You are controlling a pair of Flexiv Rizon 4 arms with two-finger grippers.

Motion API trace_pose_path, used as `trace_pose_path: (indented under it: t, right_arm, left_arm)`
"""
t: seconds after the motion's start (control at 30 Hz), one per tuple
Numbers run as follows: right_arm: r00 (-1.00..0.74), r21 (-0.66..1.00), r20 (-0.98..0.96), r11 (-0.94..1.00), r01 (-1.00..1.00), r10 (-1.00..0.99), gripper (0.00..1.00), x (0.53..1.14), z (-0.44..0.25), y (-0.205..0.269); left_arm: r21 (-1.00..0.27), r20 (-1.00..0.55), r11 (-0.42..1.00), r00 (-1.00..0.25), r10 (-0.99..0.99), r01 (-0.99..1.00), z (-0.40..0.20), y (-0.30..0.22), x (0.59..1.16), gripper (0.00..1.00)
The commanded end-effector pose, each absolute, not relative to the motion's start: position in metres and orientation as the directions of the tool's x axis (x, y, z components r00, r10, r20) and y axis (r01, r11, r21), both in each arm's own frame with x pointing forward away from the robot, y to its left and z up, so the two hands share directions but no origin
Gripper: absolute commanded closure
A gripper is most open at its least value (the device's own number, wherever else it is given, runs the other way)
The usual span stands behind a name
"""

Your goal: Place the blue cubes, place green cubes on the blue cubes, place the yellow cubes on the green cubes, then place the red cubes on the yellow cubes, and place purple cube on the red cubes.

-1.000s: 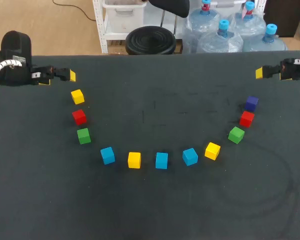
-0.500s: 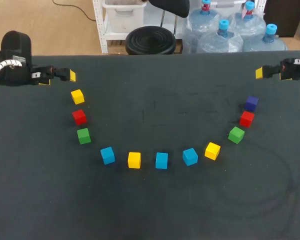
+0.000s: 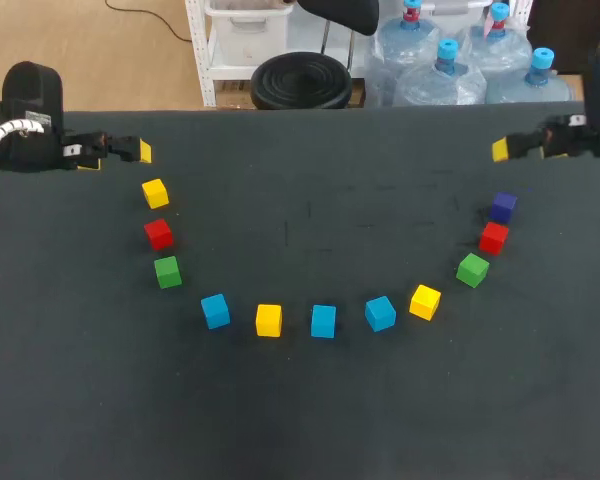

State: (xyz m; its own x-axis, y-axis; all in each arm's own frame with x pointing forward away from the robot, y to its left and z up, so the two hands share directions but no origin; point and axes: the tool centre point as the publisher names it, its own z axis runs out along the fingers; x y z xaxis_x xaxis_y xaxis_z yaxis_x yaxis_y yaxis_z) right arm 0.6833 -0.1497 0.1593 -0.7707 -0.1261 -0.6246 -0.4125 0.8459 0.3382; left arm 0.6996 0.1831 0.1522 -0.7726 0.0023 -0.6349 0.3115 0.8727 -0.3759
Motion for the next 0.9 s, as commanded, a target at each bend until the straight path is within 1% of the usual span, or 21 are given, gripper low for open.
trace_pose_path:
  t: [0.03,0.27,0.4,0.53,0.7,0.9]
  right_arm:
    - [-0.787,0.330,-0.573,0.814,-0.478,-0.230,0.00,0.674,0.175,-0.134]
    - [-0.760,0.281,-0.499,0.753,-0.596,-0.416,0.00,0.652,0.172,-0.100]
    - [-0.742,0.255,-0.428,0.719,-0.647,-0.516,0.00,0.644,0.150,-0.083]
    - [-0.743,0.269,-0.348,0.698,-0.663,-0.572,0.00,0.640,0.124,-0.071]
    - [-0.728,0.281,-0.299,0.673,-0.685,-0.616,0.00,0.640,0.109,-0.052]
    - [-0.707,0.220,-0.232,0.672,-0.707,-0.668,0.00,0.639,0.098,-0.025]
  left_arm:
    - [-0.382,-0.641,0.867,-0.768,0.000,0.319,0.150,0.185,0.699,0.00]
    - [-0.382,-0.641,0.867,-0.768,0.000,0.319,0.150,0.185,0.699,0.00]
    - [-0.382,-0.641,0.867,-0.768,0.000,0.319,0.150,0.185,0.699,0.00]
    - [-0.382,-0.641,0.867,-0.768,0.000,0.319,0.150,0.185,0.699,0.00]
    - [-0.382,-0.641,0.867,-0.768,0.000,0.319,0.150,0.185,0.699,0.00]
    - [-0.382,-0.641,0.867,-0.768,0.000,0.319,0.150,0.185,0.699,0.00]
